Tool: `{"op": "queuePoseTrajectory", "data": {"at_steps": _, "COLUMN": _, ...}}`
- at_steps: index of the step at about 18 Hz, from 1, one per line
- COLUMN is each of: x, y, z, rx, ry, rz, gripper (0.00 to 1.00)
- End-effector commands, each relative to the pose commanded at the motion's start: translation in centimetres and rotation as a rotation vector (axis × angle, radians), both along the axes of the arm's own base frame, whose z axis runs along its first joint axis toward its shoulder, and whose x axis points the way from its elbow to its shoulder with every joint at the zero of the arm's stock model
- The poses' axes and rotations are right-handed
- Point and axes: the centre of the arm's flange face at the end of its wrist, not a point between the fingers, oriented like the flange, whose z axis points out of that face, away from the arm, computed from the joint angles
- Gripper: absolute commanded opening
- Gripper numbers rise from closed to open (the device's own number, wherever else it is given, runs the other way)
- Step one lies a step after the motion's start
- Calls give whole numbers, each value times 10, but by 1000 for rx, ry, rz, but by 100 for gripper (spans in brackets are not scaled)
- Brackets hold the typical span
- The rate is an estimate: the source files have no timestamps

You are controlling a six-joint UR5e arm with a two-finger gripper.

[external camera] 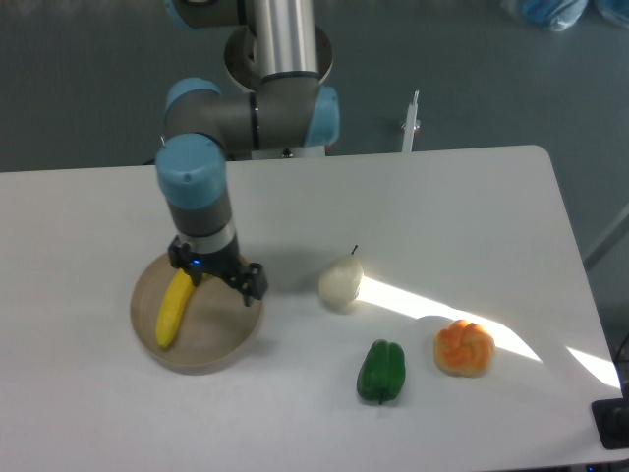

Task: Pick up the banana from the plate
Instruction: 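Move the open gripper over the banana on the wooden plate, then lower the gripper onto the banana's stem end and close it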

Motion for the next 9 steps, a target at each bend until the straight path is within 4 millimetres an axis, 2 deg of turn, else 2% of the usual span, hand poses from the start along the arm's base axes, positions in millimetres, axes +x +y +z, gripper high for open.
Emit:
{"op": "queuePoseTrajectory", "data": {"at_steps": 7, "x": 30, "y": 0, "z": -22, "rx": -37, "ry": 2, "rz": -38, "gripper": 100}}
{"op": "queuePoseTrajectory", "data": {"at_steps": 9, "x": 31, "y": 1, "z": -25, "rx": -41, "ry": 1, "rz": -6, "gripper": 100}}
